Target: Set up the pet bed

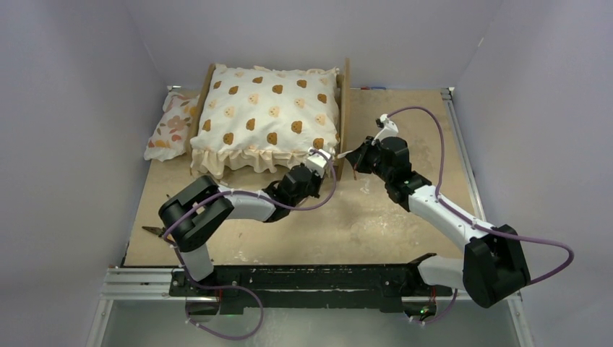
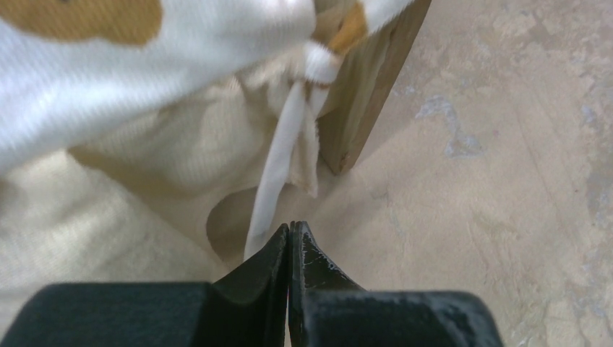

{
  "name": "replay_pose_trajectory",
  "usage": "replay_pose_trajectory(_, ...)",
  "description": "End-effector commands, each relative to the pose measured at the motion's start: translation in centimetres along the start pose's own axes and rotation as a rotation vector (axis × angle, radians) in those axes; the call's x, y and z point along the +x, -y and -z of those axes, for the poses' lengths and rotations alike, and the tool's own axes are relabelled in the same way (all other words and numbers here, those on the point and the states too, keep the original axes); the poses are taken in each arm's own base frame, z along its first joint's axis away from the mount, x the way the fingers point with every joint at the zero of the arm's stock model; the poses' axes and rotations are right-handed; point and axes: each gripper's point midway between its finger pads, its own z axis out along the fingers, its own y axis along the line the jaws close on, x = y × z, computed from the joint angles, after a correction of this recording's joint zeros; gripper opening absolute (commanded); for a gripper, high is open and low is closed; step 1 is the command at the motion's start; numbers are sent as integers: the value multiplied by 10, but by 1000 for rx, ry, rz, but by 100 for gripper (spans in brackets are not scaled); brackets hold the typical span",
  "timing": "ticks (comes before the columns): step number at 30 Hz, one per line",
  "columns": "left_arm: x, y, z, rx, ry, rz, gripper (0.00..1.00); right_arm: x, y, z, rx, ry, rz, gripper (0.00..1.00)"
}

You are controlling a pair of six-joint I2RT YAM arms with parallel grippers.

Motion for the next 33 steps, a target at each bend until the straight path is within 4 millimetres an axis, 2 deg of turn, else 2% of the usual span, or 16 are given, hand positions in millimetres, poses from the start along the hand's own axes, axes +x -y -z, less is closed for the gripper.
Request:
replay_pose_trajectory(1,8,-4,4,-24,28,37,0,-37,-17,-1,-31,97,17,0)
replay_pose_trajectory(3,0,-5,8,-25,48,36,0,-38,-19,-2,-41,96,19,0)
replay_pose_trajectory(4,-7,-5,10,-21,64,31,5,-37,-19,-2,-42,93,19,0)
replay_pose_trajectory(5,-16,-5,13,-18,81,24,17,-36,-19,-3,-42,89,19,0)
replay_pose_trajectory(6,-25,-5,16,-16,99,17,25,-35,-18,-3,-42,87,19,0)
replay_pose_trajectory(8,-44,-4,21,-12,134,1,34,-32,-17,-3,-39,83,17,0)
replay_pose_trajectory(10,-59,-4,22,-11,156,-14,39,-30,-16,-3,-38,80,15,0)
replay_pose_trajectory(15,-73,-11,9,10,132,-5,42,-30,-18,-2,-47,78,14,0)
replay_pose_trajectory(18,-75,-10,2,53,106,3,43,-32,-18,-1,-46,83,16,0)
replay_pose_trajectory(25,-61,-1,-15,126,26,17,42,-30,-18,-2,-52,79,12,0)
replay_pose_trajectory(29,-53,7,-17,171,1,28,42,-31,-18,-1,-50,83,13,0)
replay_pose_trajectory(33,-48,4,-23,150,-14,26,41,-30,-19,-1,-52,81,12,0)
